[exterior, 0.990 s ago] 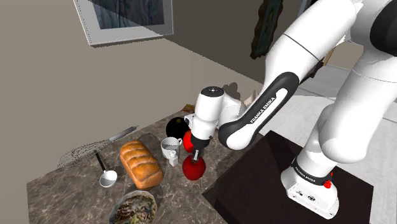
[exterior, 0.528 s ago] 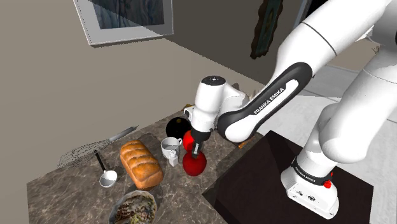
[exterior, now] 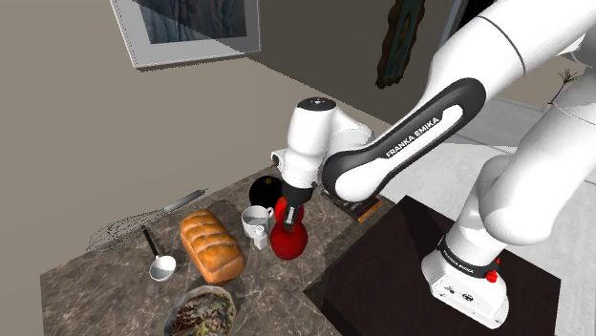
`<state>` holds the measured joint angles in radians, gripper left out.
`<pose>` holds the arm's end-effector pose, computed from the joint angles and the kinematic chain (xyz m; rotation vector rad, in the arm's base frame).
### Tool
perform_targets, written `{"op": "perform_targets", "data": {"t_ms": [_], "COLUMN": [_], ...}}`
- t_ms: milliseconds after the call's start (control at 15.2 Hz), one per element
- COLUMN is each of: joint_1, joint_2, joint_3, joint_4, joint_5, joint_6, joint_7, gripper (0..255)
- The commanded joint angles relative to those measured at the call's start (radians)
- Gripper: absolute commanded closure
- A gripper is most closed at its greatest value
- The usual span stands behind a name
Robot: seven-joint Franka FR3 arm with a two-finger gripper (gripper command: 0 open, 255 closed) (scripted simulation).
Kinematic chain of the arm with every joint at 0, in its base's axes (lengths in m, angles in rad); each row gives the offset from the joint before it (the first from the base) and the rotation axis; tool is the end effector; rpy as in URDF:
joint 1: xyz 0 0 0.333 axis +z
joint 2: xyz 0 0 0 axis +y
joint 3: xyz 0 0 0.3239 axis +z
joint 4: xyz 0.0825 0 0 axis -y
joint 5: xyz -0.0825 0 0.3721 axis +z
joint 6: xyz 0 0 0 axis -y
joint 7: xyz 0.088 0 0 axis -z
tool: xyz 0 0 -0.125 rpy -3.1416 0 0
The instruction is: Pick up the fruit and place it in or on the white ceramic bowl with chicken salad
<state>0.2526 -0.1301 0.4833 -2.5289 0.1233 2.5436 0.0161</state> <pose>0.3404 0.3054 0.3289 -2.9253 -0.9418 -0.1812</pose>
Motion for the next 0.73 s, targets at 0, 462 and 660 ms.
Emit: {"op": "perform_targets", "data": {"t_ms": [0,462,660], "joint_1": [0.001,0.048,0.091], "joint_2": [0.043,0.233,0.324], "joint_3": [0.025,0.08,0.085], "joint_4": [0.067,0.338,0.47], "joint_5": [-0.041,-0.216,-0.287], "joint_6": [-0.026,-0.134,-0.194], "joint_7": [0.062,0.285,0.366], "gripper": [255,255,255]}}
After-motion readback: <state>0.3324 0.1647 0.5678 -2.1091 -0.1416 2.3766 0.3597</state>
